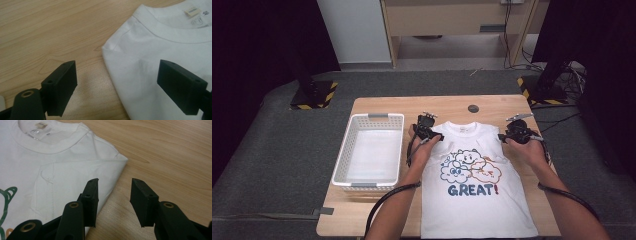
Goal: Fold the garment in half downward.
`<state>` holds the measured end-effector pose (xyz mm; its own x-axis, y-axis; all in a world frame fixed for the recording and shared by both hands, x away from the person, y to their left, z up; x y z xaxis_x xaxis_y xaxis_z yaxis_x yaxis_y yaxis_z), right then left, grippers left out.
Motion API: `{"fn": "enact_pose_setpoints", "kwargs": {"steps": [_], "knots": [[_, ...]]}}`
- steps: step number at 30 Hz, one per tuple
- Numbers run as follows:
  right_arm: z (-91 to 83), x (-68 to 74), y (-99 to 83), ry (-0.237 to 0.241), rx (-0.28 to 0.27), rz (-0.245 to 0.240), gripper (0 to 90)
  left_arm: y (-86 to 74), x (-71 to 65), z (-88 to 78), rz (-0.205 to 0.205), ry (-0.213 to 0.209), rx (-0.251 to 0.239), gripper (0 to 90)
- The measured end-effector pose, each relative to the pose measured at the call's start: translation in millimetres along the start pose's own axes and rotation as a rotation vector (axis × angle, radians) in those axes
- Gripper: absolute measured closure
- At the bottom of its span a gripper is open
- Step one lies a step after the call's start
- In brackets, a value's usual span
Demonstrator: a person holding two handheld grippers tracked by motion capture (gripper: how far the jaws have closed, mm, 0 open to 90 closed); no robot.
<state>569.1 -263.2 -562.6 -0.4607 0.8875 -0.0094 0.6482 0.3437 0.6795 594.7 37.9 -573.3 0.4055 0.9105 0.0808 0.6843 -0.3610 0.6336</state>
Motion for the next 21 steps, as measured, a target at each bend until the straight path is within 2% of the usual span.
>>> {"fn": "enact_pose_setpoints", "kwargs": {"steps": [5, 8, 21], "knots": [[1.8, -1.0, -0.9, -0.001, 0.003, 0.004, 58.2, -2.8, 1.3, 5.5, 0.014, 0.006, 0.007, 16.9], [3.7, -1.6, -1.3, -0.003, 0.007, 0.008, 57.8, -5.0, 4.3, 8.1, 0.006, 0.009, 0.008, 16.9], [14.9, -5.6, 11.1, -0.009, 0.013, 0.022, 47.8, -1.8, 1.4, 12.5, 0.01, -0.014, -0.01, 16.1]]}}
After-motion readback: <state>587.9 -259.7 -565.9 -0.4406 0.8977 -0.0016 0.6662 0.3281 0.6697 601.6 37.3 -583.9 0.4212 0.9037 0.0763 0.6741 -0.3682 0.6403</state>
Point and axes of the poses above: each handheld gripper's, and its own axes: z roughly forward along the jaws, y roughly out of its top, x roughly to its left, the point moved 8 cm from there along z, roughly forward along the jaws, and after that the axes turned 3 degrees about y, right-handed, at the moved point
